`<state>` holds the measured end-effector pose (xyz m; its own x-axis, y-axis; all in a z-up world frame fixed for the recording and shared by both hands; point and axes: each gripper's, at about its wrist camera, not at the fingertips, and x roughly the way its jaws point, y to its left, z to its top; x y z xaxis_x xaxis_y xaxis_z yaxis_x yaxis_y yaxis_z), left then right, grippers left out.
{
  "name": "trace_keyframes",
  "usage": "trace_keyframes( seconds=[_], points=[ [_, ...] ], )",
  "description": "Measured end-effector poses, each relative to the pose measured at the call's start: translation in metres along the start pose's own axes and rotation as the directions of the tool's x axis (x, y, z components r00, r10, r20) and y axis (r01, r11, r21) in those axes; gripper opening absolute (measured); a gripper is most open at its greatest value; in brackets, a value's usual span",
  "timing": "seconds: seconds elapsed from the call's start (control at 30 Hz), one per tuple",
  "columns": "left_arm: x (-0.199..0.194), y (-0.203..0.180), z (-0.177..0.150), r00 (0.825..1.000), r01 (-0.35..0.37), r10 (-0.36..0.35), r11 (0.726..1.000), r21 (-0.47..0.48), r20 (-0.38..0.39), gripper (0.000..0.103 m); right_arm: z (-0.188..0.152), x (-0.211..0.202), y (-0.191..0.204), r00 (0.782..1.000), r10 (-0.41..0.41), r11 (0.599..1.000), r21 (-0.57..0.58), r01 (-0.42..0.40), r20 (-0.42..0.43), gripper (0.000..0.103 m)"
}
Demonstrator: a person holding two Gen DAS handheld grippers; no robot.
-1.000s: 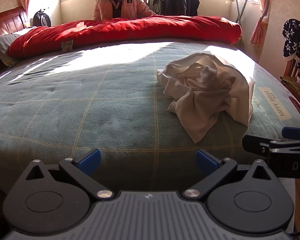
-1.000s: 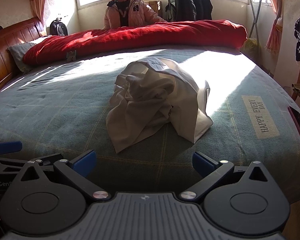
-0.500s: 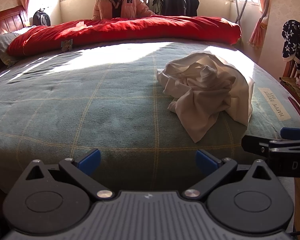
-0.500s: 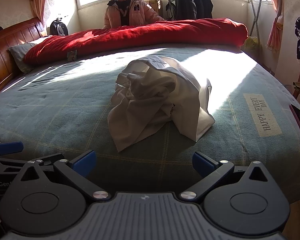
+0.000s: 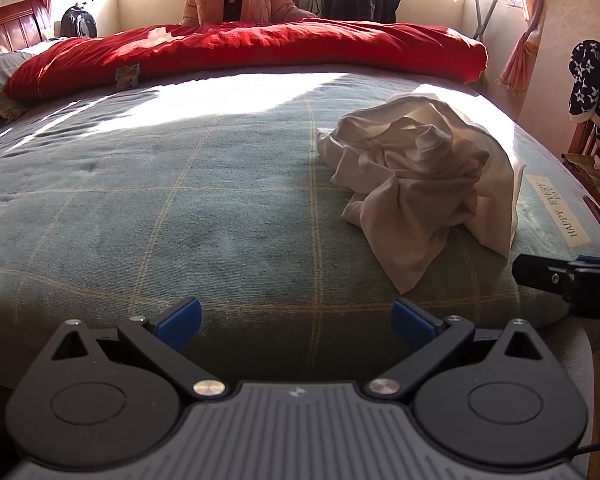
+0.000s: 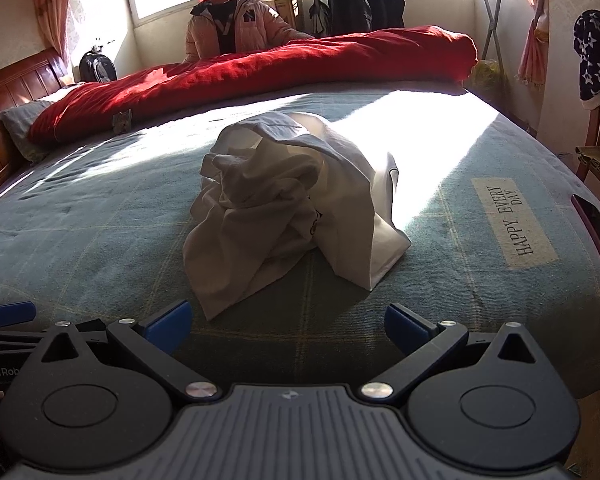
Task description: Fold clothes
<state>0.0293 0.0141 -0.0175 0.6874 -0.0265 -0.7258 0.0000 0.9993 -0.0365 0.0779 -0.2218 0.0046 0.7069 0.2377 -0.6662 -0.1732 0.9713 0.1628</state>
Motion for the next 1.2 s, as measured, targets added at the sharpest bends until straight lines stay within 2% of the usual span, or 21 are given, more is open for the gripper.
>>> trace_keyframes(
  seconds=[0.37, 0.63, 0.8, 1.07, 1.2],
  points=[
    [0.047, 0.007, 0.031, 0.999, -0.004, 0.003, 1.0, -0.015, -0.054, 0.101, 0.036, 0.038, -0.026, 0.999, -0.038, 0.997, 0.061, 0.039, -0.007, 0.103],
    [0.08, 0.006, 0.056, 0.997, 0.014, -0.015, 1.0, -0.012, -0.08, 0.101, 0.084, 0.059, -0.033, 0.997, -0.072, 0.997, 0.026, 0.071, 0.025, 0.103],
    [0.1, 0.004, 0.07, 0.995, 0.027, -0.027, 1.0, -0.002, -0.096, 0.101, 0.104, 0.082, -0.029, 0.995, -0.097, 0.995, -0.014, 0.097, 0.012, 0.103],
    [0.136, -0.001, 0.071, 0.988, 0.044, -0.039, 0.998, 0.033, -0.153, 0.103, 0.116, 0.124, -0.033, 0.994, -0.105, 0.994, -0.042, 0.104, -0.024, 0.103],
    [0.141, 0.002, 0.065, 0.987, 0.06, -0.054, 0.997, 0.04, -0.152, 0.103, 0.109, 0.128, -0.033, 0.996, -0.083, 0.992, -0.095, 0.084, 0.023, 0.103]
  ],
)
